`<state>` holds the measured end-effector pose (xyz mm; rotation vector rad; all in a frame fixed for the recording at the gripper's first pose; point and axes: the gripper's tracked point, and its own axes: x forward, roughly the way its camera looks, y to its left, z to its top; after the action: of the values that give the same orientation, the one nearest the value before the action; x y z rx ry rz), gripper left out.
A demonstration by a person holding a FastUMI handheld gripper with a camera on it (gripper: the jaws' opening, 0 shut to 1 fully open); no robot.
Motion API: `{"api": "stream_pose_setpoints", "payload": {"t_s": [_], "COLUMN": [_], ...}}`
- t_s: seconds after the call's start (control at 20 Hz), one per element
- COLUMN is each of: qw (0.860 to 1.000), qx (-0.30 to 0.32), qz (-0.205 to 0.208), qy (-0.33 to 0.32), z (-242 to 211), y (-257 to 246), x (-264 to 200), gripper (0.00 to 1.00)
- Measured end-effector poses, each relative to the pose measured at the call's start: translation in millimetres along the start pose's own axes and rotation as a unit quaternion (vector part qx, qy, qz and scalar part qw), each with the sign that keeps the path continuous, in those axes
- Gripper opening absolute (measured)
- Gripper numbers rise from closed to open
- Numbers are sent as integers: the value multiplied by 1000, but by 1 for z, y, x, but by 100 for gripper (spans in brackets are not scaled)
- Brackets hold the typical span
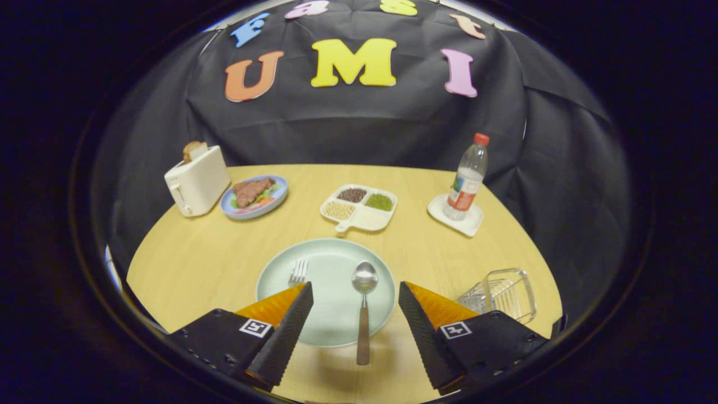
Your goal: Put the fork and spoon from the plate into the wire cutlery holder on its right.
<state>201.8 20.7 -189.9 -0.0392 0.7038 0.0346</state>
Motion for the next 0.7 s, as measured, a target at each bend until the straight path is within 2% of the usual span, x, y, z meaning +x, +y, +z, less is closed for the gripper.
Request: {"api": "stream_pose_setpoints", "payload": {"t_s": [0.2,0.3,0.5,0.6,0.65,0.7], "qw": [999,998,993,990,989,989], "qx": [6,0,20,35,40,39], "qz": [10,-2,-25,-23,-18,-15], "qy": [46,66,111,134,138,143], "z": [-13,-21,-34,-41,-44,-44], "y": [7,5,-1,-1,1,3], "x": [30,38,51,57,56,56], "gripper": [86,79,56,46,30,28]}}
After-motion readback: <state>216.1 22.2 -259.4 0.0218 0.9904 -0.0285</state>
